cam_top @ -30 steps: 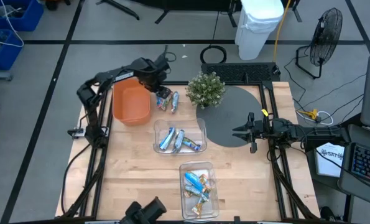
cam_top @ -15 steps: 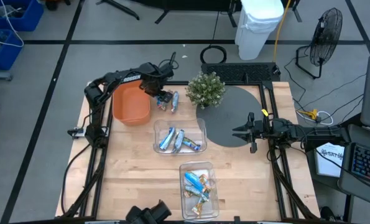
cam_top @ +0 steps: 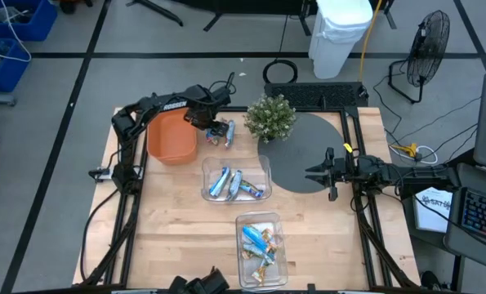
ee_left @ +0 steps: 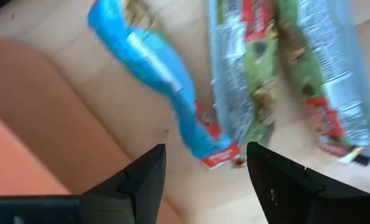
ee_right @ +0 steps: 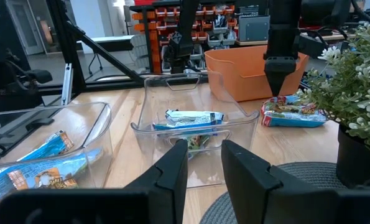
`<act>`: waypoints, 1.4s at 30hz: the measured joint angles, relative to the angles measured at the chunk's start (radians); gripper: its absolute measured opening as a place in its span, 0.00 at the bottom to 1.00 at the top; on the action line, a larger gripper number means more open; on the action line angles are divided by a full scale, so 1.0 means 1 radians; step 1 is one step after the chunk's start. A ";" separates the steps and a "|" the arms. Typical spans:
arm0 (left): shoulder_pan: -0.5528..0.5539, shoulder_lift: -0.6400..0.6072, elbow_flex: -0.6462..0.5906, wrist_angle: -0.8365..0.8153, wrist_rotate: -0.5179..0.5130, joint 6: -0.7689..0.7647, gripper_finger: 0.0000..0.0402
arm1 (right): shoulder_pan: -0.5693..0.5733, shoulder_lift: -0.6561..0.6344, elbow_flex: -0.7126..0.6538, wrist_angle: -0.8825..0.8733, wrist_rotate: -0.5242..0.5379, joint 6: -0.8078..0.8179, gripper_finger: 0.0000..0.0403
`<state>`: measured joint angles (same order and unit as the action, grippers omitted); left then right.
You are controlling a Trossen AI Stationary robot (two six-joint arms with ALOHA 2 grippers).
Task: Pick and place Granola Bars by type
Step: Put the red granola bar into the orange bin
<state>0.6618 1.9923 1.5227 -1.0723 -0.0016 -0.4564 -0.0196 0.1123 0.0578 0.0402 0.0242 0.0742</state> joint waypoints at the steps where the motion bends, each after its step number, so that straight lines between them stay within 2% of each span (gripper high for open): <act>1: -0.006 0.000 0.000 0.010 0.001 -0.003 0.57 | 0.000 0.000 0.000 0.000 0.000 0.000 0.22; 20: -0.030 0.008 0.000 0.030 -0.071 -0.044 0.57 | 0.000 0.000 0.000 0.000 0.000 0.000 0.22; 29: -0.035 0.100 0.000 0.027 -0.042 -0.017 0.57 | 0.000 0.000 0.000 0.000 0.000 0.000 0.22; 37: -0.033 0.100 0.000 0.026 -0.043 0.009 0.57 | 0.000 0.000 0.000 0.000 0.000 0.000 0.22; 42: -0.034 0.100 0.000 0.030 -0.102 0.032 0.57 | 0.000 0.000 0.000 0.000 0.000 0.000 0.22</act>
<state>0.6281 2.0918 1.5223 -1.0428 -0.1040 -0.4249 -0.0199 0.1127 0.0579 0.0401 0.0242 0.0738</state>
